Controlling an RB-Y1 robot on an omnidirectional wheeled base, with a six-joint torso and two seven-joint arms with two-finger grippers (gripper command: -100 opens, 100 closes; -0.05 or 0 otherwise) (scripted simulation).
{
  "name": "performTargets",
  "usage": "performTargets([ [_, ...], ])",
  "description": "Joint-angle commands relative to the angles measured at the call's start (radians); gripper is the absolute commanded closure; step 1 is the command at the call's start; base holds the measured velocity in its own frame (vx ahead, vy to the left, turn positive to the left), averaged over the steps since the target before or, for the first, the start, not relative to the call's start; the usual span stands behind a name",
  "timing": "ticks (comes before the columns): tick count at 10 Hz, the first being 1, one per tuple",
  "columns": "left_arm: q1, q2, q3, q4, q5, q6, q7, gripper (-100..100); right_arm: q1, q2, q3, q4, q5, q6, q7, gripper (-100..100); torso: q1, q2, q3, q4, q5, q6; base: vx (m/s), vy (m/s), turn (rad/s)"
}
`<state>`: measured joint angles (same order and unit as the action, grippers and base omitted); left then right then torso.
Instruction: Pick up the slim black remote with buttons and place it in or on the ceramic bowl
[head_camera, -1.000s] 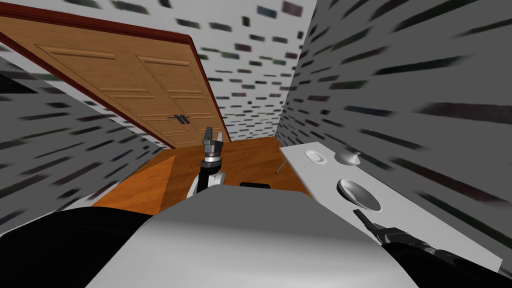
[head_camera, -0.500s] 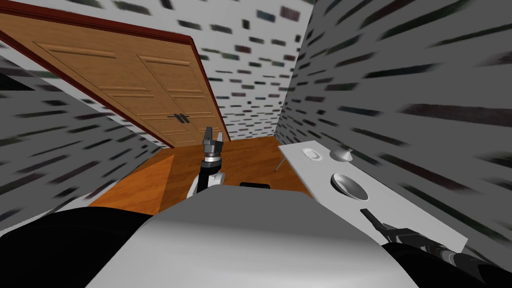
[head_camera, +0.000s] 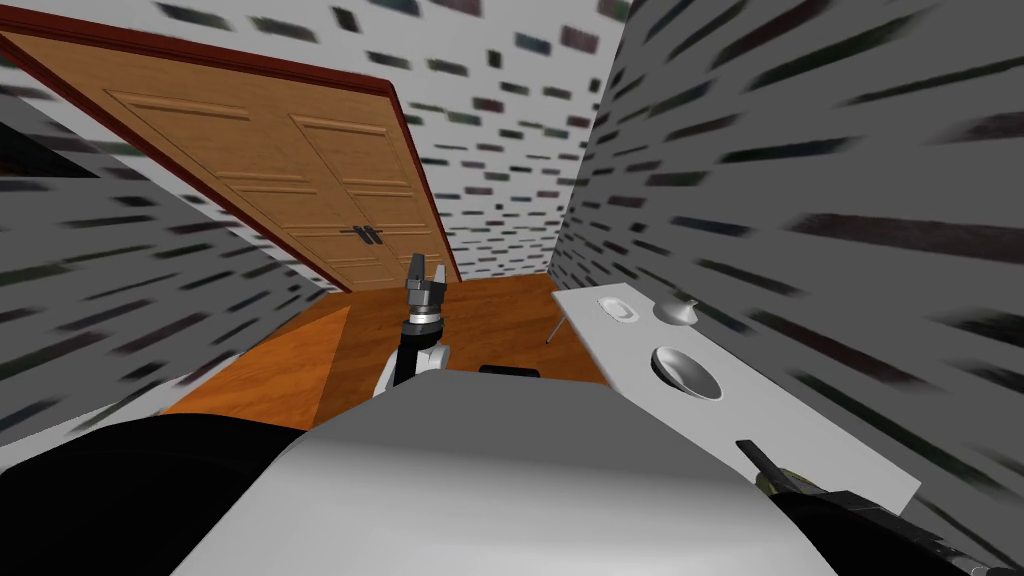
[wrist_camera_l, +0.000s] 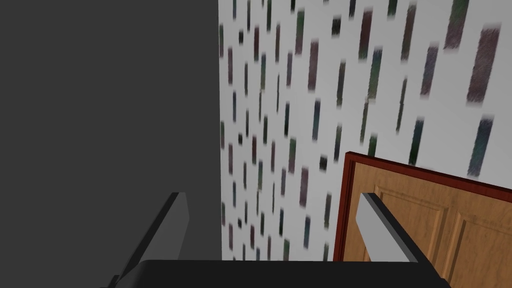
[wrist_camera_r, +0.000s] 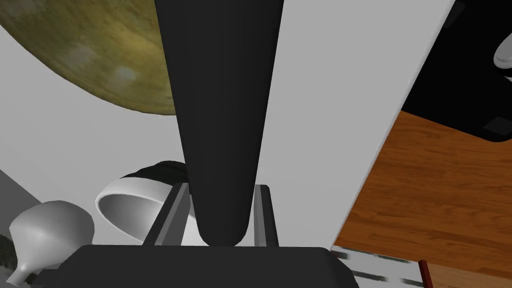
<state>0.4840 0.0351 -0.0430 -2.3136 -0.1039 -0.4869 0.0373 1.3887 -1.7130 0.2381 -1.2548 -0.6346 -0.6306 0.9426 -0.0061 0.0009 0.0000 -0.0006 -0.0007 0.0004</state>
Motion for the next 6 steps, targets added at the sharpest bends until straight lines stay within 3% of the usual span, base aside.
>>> performTargets([
  [1,0.0,0.0,0.0,0.0,0.0,0.0,0.0,0,0.037,0.013,0.003,-0.001,0.004,-0.035,0.016,100,0.0,0.0,0.0,0.0,0.0,0.0,0.01,-0.137,0.074],
  [6,0.0,0.0,0.0,0.0,0.0,0.0,0.0,0,0.142,0.065,0.028,0.003,0.039,-0.142,0.047,100,-0.002,-0.003,-0.002,-0.001,-0.001,-0.002,0.004,-0.14,0.08],
])
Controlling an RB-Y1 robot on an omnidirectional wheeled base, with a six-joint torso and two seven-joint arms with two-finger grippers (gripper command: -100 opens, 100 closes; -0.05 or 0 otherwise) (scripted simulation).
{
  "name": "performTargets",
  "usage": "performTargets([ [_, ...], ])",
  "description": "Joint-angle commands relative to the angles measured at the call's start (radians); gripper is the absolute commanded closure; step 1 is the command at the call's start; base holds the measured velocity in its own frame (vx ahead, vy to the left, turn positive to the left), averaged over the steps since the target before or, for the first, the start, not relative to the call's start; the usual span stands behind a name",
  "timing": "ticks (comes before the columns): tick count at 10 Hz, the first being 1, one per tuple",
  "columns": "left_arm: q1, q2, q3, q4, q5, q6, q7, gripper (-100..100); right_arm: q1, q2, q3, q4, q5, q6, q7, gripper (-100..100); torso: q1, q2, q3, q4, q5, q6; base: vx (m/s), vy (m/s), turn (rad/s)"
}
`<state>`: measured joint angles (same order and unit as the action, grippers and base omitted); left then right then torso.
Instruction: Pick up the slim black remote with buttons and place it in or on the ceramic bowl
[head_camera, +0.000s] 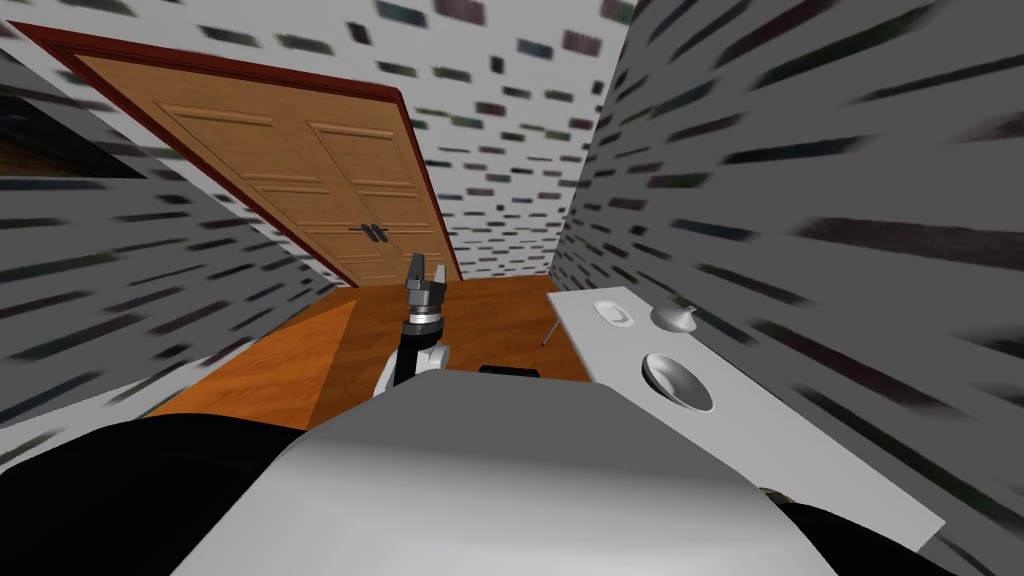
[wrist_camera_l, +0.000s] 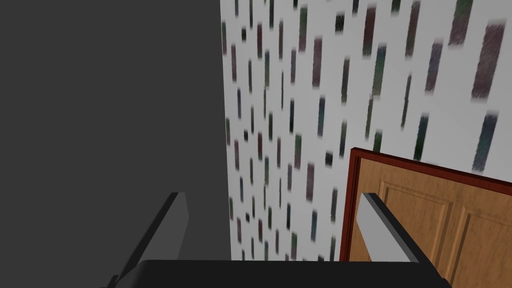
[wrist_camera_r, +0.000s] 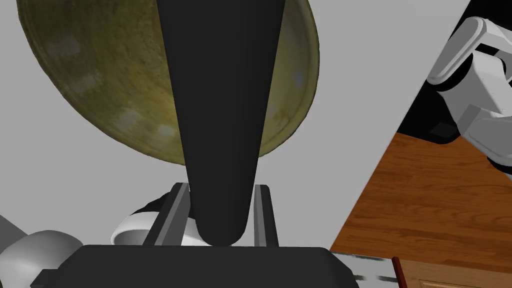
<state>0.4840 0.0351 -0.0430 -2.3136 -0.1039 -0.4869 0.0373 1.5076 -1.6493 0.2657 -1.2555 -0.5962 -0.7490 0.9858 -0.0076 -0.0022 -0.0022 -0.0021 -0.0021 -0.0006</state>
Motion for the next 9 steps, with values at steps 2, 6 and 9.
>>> performTargets([
  [2,0.0,0.0,0.0,0.0,0.0,0.0,0.0,0,0.058,0.022,0.009,0.005,0.016,-0.06,0.016,100,0.0,0.0,0.0,0.0,0.001,0.0,0.007,-0.125,0.064],
  [6,0.0,0.0,0.0,0.0,0.0,0.0,0.0,0,0.096,0.047,0.022,0.005,0.037,-0.097,0.028,100,0.002,-0.002,-0.001,0.0,0.001,-0.001,0.011,-0.106,0.062],
  [9,0.0,0.0,0.0,0.0,0.0,0.0,0.0,0,0.097,0.047,0.023,0.007,0.038,-0.102,0.027,-100,0.01,-0.002,-0.001,0.0,0.002,-0.001,0.0,-0.003,0.001],
])
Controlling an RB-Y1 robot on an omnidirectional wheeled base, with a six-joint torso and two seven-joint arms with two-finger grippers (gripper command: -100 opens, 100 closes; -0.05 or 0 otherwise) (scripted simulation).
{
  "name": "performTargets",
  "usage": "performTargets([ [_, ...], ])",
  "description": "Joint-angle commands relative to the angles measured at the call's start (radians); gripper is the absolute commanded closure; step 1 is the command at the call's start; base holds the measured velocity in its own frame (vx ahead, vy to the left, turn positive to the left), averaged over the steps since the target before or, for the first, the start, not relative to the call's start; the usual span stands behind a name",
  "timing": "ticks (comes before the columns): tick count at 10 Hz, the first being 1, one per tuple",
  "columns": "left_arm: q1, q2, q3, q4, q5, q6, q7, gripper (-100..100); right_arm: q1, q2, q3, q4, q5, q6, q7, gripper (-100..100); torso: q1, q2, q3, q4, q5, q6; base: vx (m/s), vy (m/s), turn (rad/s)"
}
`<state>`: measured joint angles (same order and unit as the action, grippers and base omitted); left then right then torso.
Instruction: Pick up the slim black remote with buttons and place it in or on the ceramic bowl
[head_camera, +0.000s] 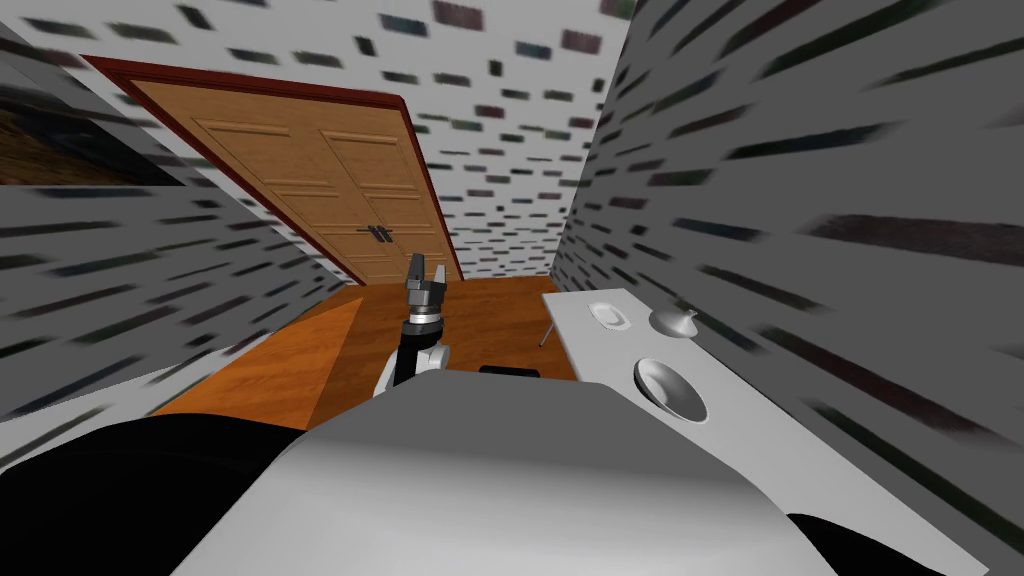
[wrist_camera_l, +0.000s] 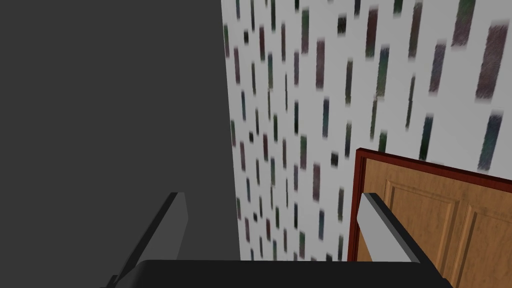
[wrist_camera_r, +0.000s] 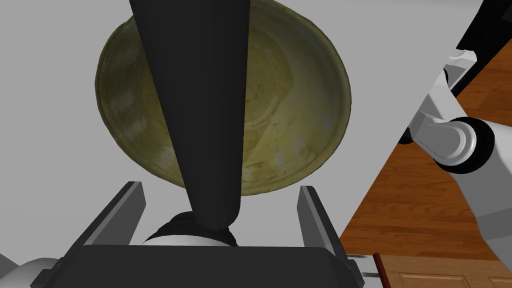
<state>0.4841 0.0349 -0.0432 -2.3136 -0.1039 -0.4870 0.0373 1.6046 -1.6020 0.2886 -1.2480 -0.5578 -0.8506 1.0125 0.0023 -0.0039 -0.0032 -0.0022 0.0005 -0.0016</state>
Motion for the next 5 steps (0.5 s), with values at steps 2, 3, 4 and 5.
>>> performTargets([
  [2,0.0,0.0,0.0,0.0,0.0,0.0,0.0,0,0.0,0.0,0.0,0.0,0.0,0.0,0.0,-100,0.0,0.0,0.0,0.0,0.0,0.0,0.0,0.0,0.0],
  [3,0.0,0.0,0.0,0.0,0.0,0.0,0.0,0,0.0,0.0,0.0,0.0,0.0,0.0,0.0,0,0.0,0.0,0.0,0.0,0.0,0.0,0.0,0.0,0.0],
  [4,0.0,0.0,0.0,0.0,0.0,0.0,0.0,0,0.047,-0.022,-0.008,0.009,-0.035,-0.041,0.012,-100,0.0,0.0,0.0,0.0,0.0,0.0,0.006,0.007,-0.022],
  [5,0.0,0.0,0.0,0.0,0.0,0.0,0.0,0,0.071,-0.033,-0.013,0.013,-0.052,-0.061,0.017,-100,0.001,0.0,0.0,0.0,0.0,0.0,0.01,0.01,-0.025],
])
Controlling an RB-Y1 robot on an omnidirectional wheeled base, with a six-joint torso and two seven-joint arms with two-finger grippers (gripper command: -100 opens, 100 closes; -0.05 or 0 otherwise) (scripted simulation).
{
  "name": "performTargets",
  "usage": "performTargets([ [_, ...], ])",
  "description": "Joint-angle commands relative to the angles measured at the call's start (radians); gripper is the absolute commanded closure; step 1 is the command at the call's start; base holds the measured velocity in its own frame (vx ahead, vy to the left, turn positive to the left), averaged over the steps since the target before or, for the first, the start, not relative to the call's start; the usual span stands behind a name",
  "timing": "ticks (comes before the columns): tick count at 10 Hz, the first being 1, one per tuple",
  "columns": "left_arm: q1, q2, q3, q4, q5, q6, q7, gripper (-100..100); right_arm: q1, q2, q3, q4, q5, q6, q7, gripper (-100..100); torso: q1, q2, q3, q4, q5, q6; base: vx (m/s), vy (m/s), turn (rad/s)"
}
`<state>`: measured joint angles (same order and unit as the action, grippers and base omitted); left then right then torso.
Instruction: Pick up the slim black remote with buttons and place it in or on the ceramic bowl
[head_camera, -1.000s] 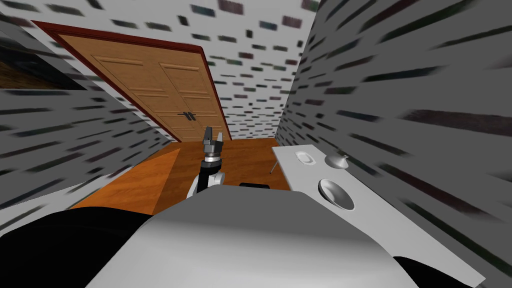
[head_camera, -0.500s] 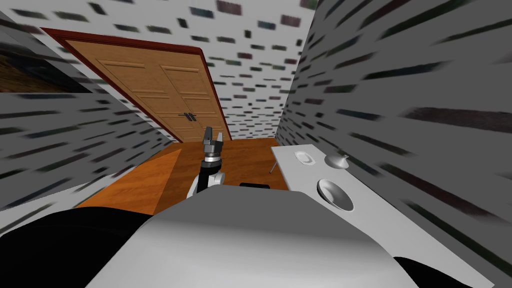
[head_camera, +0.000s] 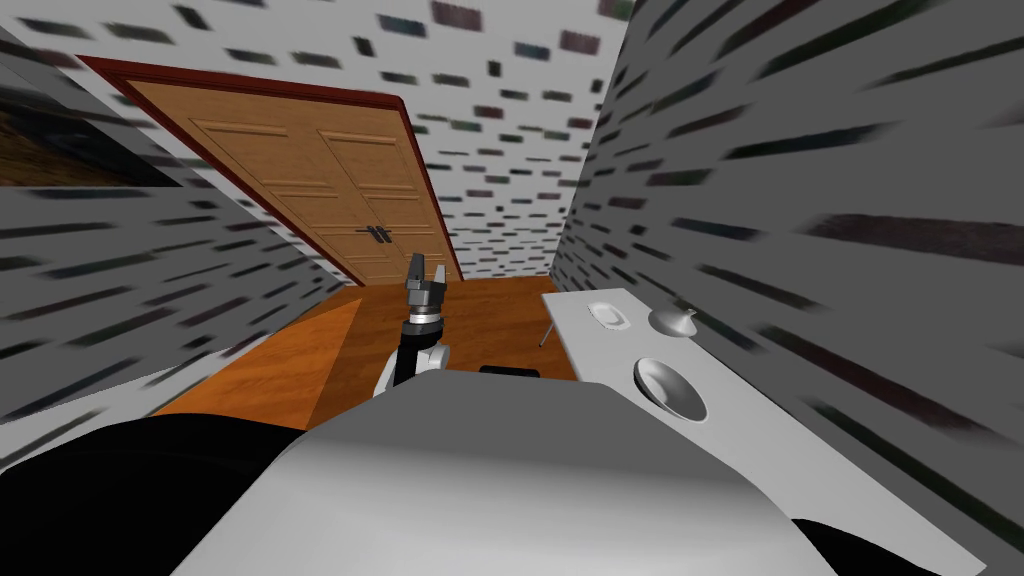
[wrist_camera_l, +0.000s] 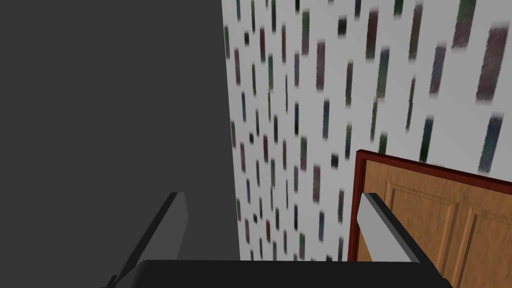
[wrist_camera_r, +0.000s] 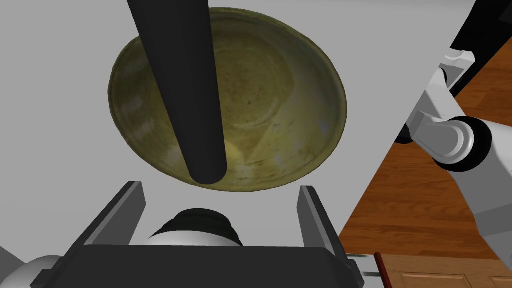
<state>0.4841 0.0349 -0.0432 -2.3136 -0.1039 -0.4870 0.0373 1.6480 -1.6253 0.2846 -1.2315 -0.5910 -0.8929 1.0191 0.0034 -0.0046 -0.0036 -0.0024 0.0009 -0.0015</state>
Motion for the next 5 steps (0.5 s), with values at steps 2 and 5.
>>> performTargets([
  [2,0.0,0.0,0.0,0.0,0.0,0.0,0.0,0,0.051,-0.021,-0.013,0.002,-0.037,-0.039,0.017,-100,0.0,0.0,0.0,0.0,0.0,0.0,0.007,0.01,-0.01],
  [5,0.0,0.0,0.0,0.0,0.0,0.0,0.0,0,0.122,-0.054,-0.026,0.015,-0.089,-0.101,0.034,-100,0.0,0.0,0.0,0.0,0.0,0.0,0.006,0.007,-0.015],
])
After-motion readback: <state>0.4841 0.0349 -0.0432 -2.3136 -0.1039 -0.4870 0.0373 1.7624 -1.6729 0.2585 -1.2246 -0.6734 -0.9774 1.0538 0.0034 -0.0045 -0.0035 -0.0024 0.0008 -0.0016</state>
